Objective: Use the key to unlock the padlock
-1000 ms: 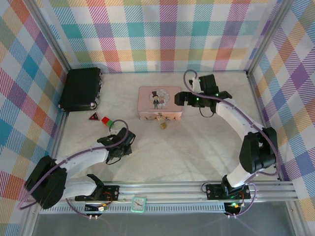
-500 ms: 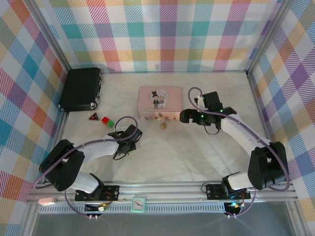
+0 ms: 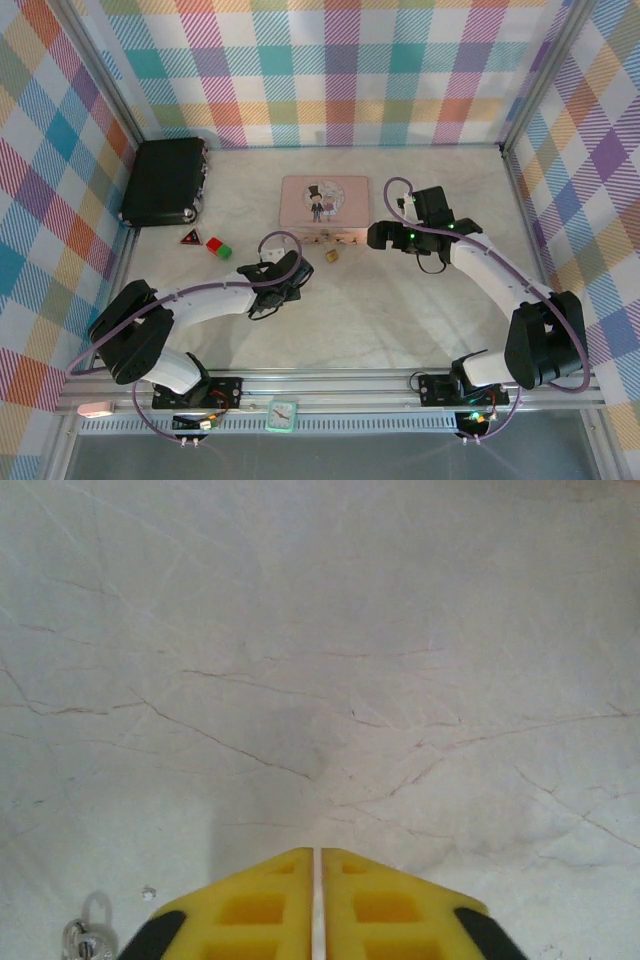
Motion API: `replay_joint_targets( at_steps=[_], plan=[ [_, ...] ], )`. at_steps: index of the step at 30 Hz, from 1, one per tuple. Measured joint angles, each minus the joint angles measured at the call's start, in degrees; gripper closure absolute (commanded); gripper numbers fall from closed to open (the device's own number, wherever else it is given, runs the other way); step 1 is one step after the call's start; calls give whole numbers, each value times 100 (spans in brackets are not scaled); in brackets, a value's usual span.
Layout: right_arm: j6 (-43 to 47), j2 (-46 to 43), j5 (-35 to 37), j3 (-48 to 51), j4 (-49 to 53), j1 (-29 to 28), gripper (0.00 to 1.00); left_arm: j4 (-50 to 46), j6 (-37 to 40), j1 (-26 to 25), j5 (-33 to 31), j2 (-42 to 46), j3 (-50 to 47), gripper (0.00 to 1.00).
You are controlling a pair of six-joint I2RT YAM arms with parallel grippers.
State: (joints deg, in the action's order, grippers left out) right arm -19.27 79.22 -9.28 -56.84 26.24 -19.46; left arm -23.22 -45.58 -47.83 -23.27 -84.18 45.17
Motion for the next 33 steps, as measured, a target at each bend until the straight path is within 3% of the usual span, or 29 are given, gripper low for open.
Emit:
replay_joint_targets(
  at_steps=[5, 8, 14, 28, 33],
  plan=[
    [-2, -9, 2, 2, 4, 0, 1, -415, 15, -4, -243, 7, 0, 56],
    [-9, -33, 2, 31, 0, 0, 1, -691, -9, -4, -341, 116, -39, 56],
    [-92, -66, 2, 98, -2, 0, 1, -988, -55, 57, -341, 520, -415, 59],
    [-243, -264, 199, 151, -50, 0, 1, -640, 57, 457, -184, 107, -562, 73],
    [-260, -273, 245, 151, -46, 0, 1, -509, -2, 487, -63, 48, -651, 90]
  ],
)
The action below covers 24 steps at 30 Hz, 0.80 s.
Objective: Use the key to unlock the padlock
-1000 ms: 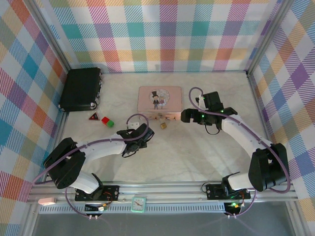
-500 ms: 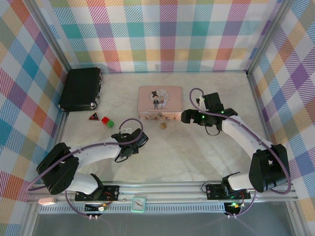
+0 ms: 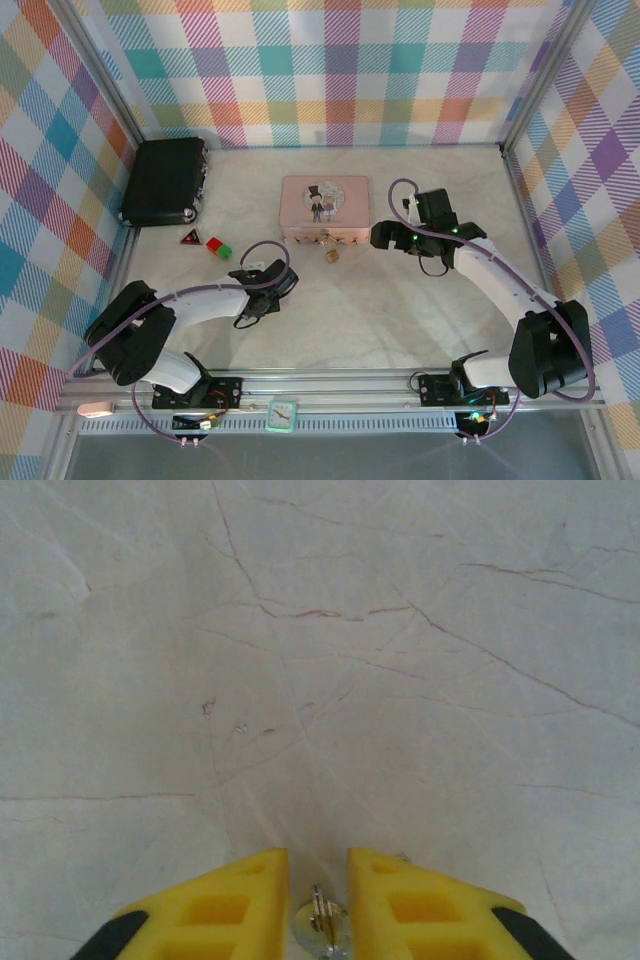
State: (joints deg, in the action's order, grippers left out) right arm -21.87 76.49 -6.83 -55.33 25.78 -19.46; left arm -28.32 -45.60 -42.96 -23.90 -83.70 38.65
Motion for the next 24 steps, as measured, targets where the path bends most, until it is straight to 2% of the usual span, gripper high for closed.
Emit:
replay_joint_targets(
  at_steps=[2, 9, 13, 19, 21, 22, 24],
  plan=[
    [0, 2, 0, 0, 4, 0, 1, 44, -9, 0, 31, -26, 7, 100],
    [0, 2, 4, 0, 2, 0, 1, 4, 249, -114, 153, -111, 372, 100],
    [2, 2, 17, 0, 20, 0, 1, 170, 542, -549, 306, -509, 1158, 100],
    [2, -63, 20, 79, 146, 149, 1, 560, 1073, -1198, 654, -1633, 2227, 100],
    [2, -140, 17, 155, 229, 256, 1, 636, 1200, -1266, 861, -1974, 2391, 94],
    [2, -175, 17, 192, 269, 297, 1, 645, 1246, -1279, 942, -2107, 2448, 87],
    [2, -254, 17, 247, 382, 348, 1, 632, 1320, -1279, 1045, -2214, 2557, 54]
  ],
)
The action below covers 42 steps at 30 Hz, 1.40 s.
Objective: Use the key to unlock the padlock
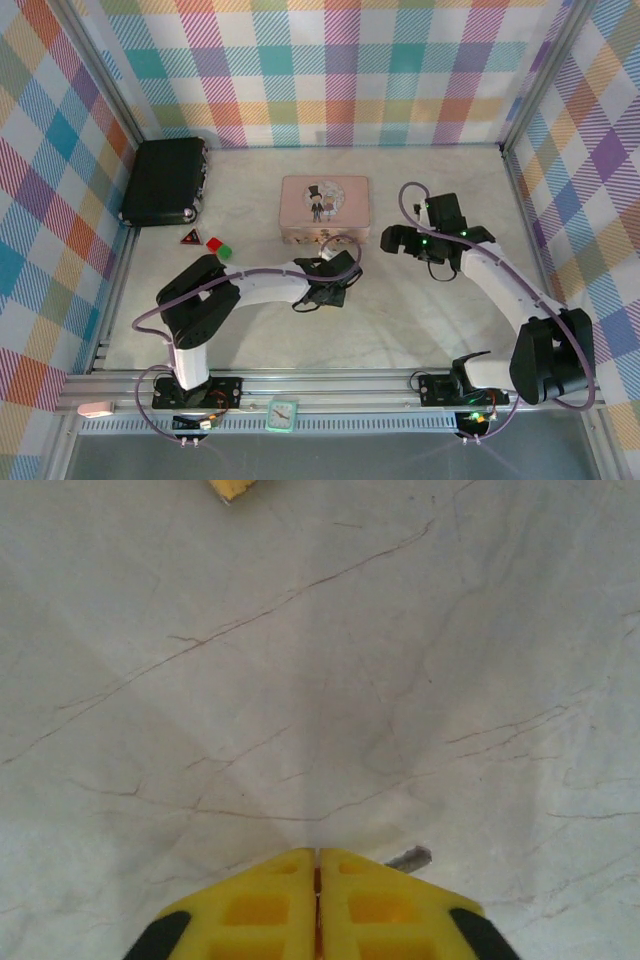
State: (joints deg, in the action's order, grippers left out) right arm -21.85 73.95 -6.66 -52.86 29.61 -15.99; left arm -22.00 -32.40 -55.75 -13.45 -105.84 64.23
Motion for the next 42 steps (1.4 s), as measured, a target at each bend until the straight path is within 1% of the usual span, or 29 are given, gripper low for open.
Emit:
replay_joint_targets(
  at_steps=[2, 3, 4, 5, 7, 10, 12, 16, 18, 20, 24, 26, 31, 35, 39, 42],
  plan=[
    [0, -79, -7, 50, 59, 24, 1, 22, 42, 0, 22, -4, 55, 32],
    [2, -122, -61, 74, 90, 22, 1, 55, 33, 2, 7, 9, 52, 26],
    [0, -146, -138, 85, 114, 22, 1, 74, 9, 20, -11, 22, 46, 22],
    [0, -164, -249, 105, 111, 22, 4, 129, -22, 42, -35, 79, -7, 21],
    [-44, -162, -428, 136, 109, -26, 8, 201, -116, 160, -74, 352, -245, 21],
    [-205, -46, -522, 142, 133, -372, 14, 251, -262, 551, -140, 940, -660, 20],
    [-354, 140, -555, 142, 136, -800, 17, 293, -339, 914, -210, 1281, -857, 20],
    [-516, 662, -555, 72, 166, -1803, 22, 533, -527, 1604, -122, 1598, -1193, 20],
    [-433, 1069, -546, -144, 247, -2264, 25, 726, -619, 1976, 63, 1674, -1394, 20],
    [-258, 1478, -520, -466, 374, -2623, 31, 833, -695, 2337, 247, 1733, -1541, 20],
    [284, 2347, -221, -1333, 739, -3115, 43, 999, -741, 2896, 581, 1928, -1670, 20],
    [542, 2726, 17, -1709, 885, -3300, 48, 1056, -745, 3047, 675, 2083, -1707, 20],
    [1043, 3432, 514, -2291, 1241, -3545, 50, 1174, -745, 3143, 791, 2494, -1884, 19],
    [1246, 3672, 715, -2468, 1434, -3633, 52, 1169, -745, 3233, 791, 2693, -2061, 19],
    [1274, 3834, 885, -2551, 1471, -3674, 57, 1165, -748, 3418, 785, 2839, -2212, 19],
    [1207, 3934, 1034, -2551, 1508, -3687, 64, 1169, -748, 3467, 782, 2879, -2223, 19]
  ],
)
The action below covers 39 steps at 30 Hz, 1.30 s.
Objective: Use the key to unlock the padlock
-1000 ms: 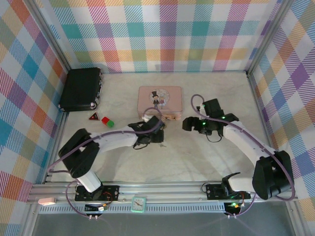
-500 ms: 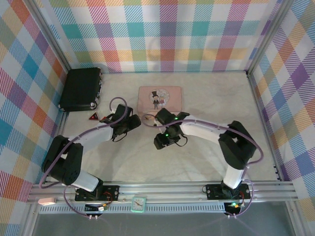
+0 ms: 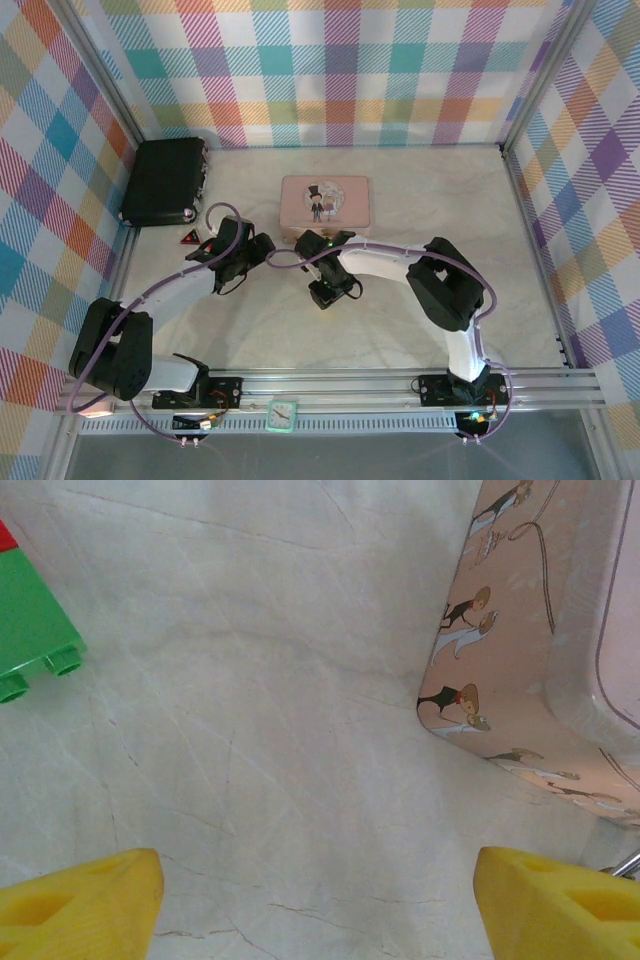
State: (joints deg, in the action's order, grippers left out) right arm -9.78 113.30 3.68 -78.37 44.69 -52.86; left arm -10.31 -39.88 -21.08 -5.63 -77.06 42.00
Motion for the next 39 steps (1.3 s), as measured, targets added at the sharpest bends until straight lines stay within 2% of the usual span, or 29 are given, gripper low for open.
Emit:
replay_joint_targets(
  at_steps=[3, 5, 10, 15, 19, 25, 27, 32, 39],
  plan=[
    [-162, 42, 164, -17, 24, -4, 76, -2, -15, 2, 0, 7, 0, 19],
    [-310, 48, 240, -20, 31, 7, 81, 0, -44, 2, 2, 7, 0, 19],
    [-809, 7, -17, 35, -59, 223, 86, 160, -90, 2, 83, 42, -133, 20],
    [-1495, -448, -579, 490, -391, 660, 89, 599, -149, -13, 452, 83, -426, 20],
    [-2177, -883, -745, 1084, -669, 990, 86, 717, -234, -59, 533, 83, -437, 20],
    [-2743, -1241, -933, 1735, -929, 1005, 67, 793, -310, -96, 562, 83, -442, 20],
    [-2627, -1316, -898, 1657, -901, 979, 63, 793, -321, -96, 560, 83, -442, 20],
    [-2214, -1259, -627, 903, -627, 804, 61, 789, -323, -96, 555, 83, -442, 20],
    [-2061, -603, -184, 267, -435, 446, 60, 723, -365, -98, 415, 269, -538, 19]
  ],
)
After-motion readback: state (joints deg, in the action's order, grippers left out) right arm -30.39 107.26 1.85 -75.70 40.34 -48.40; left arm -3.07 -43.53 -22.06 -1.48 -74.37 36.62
